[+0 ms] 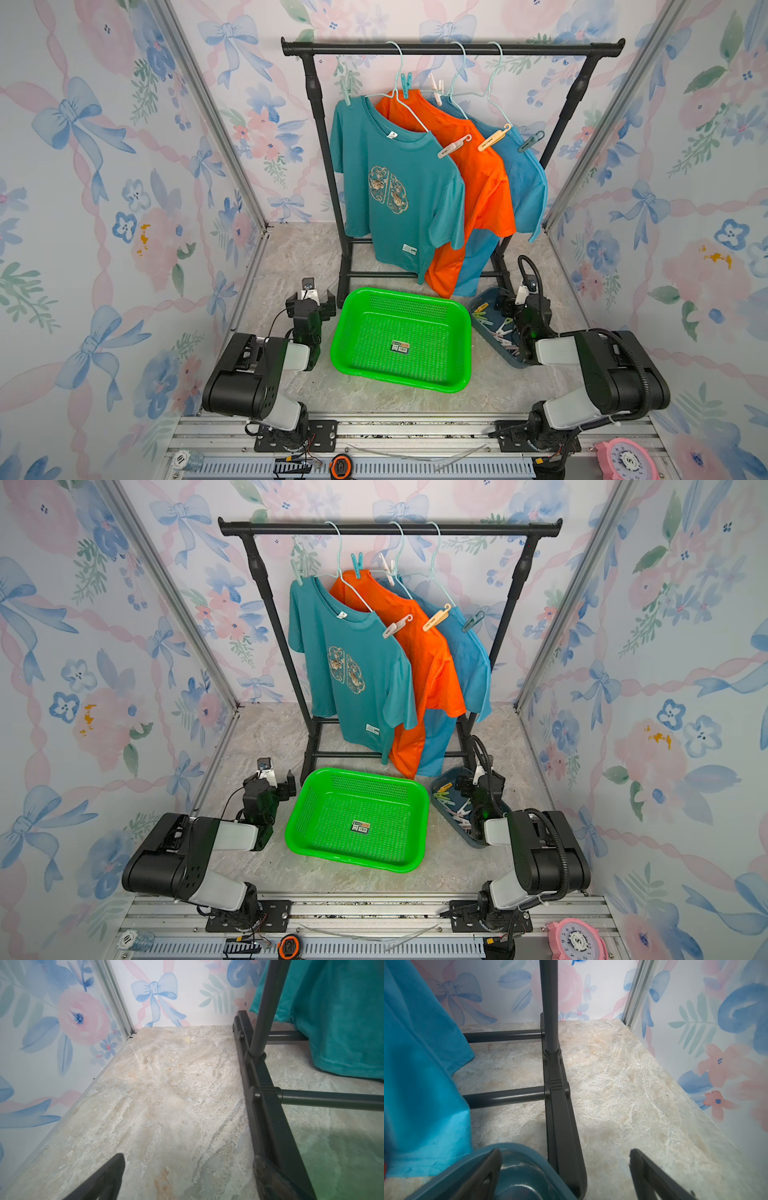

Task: Use clothespins to secure the t-shirt on both sides of the hanger
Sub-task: Reset both arms

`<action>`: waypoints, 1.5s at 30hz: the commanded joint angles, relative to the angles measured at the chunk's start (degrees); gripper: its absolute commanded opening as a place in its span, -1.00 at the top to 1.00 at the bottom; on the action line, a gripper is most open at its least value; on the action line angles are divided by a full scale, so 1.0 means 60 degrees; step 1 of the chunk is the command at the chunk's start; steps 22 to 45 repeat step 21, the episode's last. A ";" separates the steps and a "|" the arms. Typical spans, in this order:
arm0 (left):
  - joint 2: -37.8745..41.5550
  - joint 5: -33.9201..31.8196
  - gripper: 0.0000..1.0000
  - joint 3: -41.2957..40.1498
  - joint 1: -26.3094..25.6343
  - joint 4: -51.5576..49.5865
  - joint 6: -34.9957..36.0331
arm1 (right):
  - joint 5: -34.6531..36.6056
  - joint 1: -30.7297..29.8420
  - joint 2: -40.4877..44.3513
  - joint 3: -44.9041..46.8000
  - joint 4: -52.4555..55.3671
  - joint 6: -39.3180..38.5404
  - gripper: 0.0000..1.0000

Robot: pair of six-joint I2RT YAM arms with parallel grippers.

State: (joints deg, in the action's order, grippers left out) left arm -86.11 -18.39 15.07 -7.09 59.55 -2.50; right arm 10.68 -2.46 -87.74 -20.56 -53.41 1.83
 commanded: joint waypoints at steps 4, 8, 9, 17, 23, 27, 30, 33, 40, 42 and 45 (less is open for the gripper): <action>-0.0831 -0.0349 -0.96 -0.0908 -0.0221 0.3393 0.0711 | -0.0110 -0.0073 -0.0039 -0.0284 0.0451 -0.0165 -0.92; -0.0454 0.0587 -0.96 -0.0196 0.0595 0.1343 -0.0117 | 0.0109 -0.0246 -0.0055 -0.0307 0.0480 -0.0309 -0.93; -0.0423 0.0615 -0.96 -0.0164 0.0597 0.1209 -0.0111 | 0.0132 -0.0253 -0.0061 -0.0309 0.0478 -0.0305 -0.92; -0.0426 0.0612 -0.96 -0.0182 0.0596 0.1239 -0.0110 | 0.0082 -0.0238 -0.0068 -0.0346 0.0520 -0.0306 -0.93; -0.0429 0.0608 -0.96 -0.0182 0.0596 0.1238 -0.0116 | -0.0013 -0.0203 -0.0055 -0.0346 0.0549 -0.0290 -0.92; -0.0429 0.0608 -0.96 -0.0182 0.0596 0.1238 -0.0116 | -0.0013 -0.0203 -0.0055 -0.0346 0.0549 -0.0290 -0.92; -0.0429 0.0608 -0.96 -0.0182 0.0596 0.1238 -0.0116 | -0.0013 -0.0203 -0.0055 -0.0346 0.0549 -0.0290 -0.92; -0.0429 0.0608 -0.96 -0.0182 0.0596 0.1238 -0.0116 | -0.0013 -0.0203 -0.0055 -0.0346 0.0549 -0.0290 -0.92; -0.0429 0.0608 -0.96 -0.0182 0.0596 0.1238 -0.0116 | -0.0013 -0.0203 -0.0055 -0.0346 0.0549 -0.0290 -0.92; -0.0429 0.0608 -0.96 -0.0182 0.0596 0.1238 -0.0116 | -0.0013 -0.0203 -0.0055 -0.0346 0.0549 -0.0290 -0.92; -0.0429 0.0608 -0.96 -0.0182 0.0596 0.1238 -0.0116 | -0.0013 -0.0203 -0.0055 -0.0346 0.0549 -0.0290 -0.92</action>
